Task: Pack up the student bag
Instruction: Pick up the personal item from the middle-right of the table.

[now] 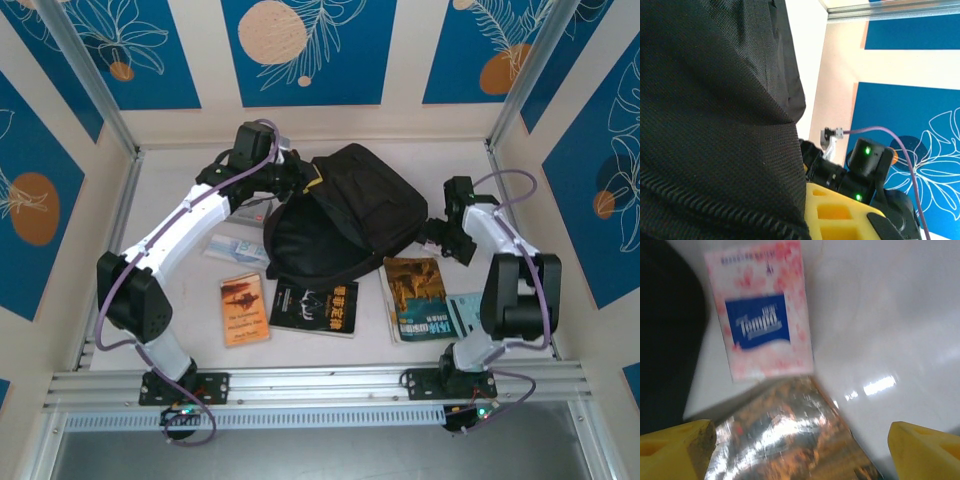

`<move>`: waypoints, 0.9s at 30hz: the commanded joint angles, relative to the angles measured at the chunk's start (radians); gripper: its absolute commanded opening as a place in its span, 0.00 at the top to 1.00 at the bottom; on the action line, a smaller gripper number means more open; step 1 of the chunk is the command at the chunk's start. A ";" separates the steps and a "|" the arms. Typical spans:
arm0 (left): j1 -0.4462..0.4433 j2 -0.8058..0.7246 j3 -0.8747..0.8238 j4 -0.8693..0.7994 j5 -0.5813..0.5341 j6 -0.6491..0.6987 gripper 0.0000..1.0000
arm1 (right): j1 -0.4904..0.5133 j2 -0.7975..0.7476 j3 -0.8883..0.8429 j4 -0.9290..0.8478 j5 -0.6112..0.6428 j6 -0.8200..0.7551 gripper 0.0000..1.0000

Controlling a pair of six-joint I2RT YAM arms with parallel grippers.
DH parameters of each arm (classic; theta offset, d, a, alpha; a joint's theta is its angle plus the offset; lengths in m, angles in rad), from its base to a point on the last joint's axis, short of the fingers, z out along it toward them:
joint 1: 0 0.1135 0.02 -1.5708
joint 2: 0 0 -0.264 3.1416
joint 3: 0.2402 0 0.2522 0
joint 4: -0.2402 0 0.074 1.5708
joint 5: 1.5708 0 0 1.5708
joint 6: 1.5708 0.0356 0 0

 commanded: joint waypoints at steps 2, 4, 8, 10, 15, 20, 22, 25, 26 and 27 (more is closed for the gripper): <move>0.006 -0.012 0.014 0.006 0.022 0.031 1.00 | -0.019 0.093 0.095 0.032 -0.041 -0.037 0.10; 0.006 -0.009 0.014 0.006 0.024 0.033 1.00 | -0.026 0.143 0.133 0.034 -0.055 -0.045 0.11; 0.007 -0.002 0.012 0.008 0.029 0.040 1.00 | -0.028 0.232 0.192 0.005 -0.054 -0.050 0.12; 0.010 0.001 0.013 0.008 0.033 0.041 1.00 | -0.028 0.262 0.203 0.001 -0.053 -0.053 0.14; 0.015 0.004 0.008 0.007 0.038 0.042 1.00 | -0.035 0.307 0.206 0.000 -0.058 -0.059 0.33; 0.015 0.002 -0.003 0.007 0.036 0.041 1.00 | -0.033 0.271 0.187 0.015 -0.047 -0.037 0.54; 0.017 0.004 0.000 0.007 0.038 0.038 1.00 | -0.025 0.226 0.189 0.018 -0.031 -0.020 0.54; 0.017 0.012 0.011 0.005 0.036 0.041 1.00 | 0.008 0.150 0.204 -0.001 0.040 0.008 0.52; 0.018 0.015 0.013 0.004 0.035 0.040 1.00 | 0.022 0.127 0.212 -0.013 0.066 0.020 0.51; 0.019 0.016 0.015 0.003 0.032 0.042 1.00 | 0.038 0.095 0.217 -0.027 0.086 0.035 0.51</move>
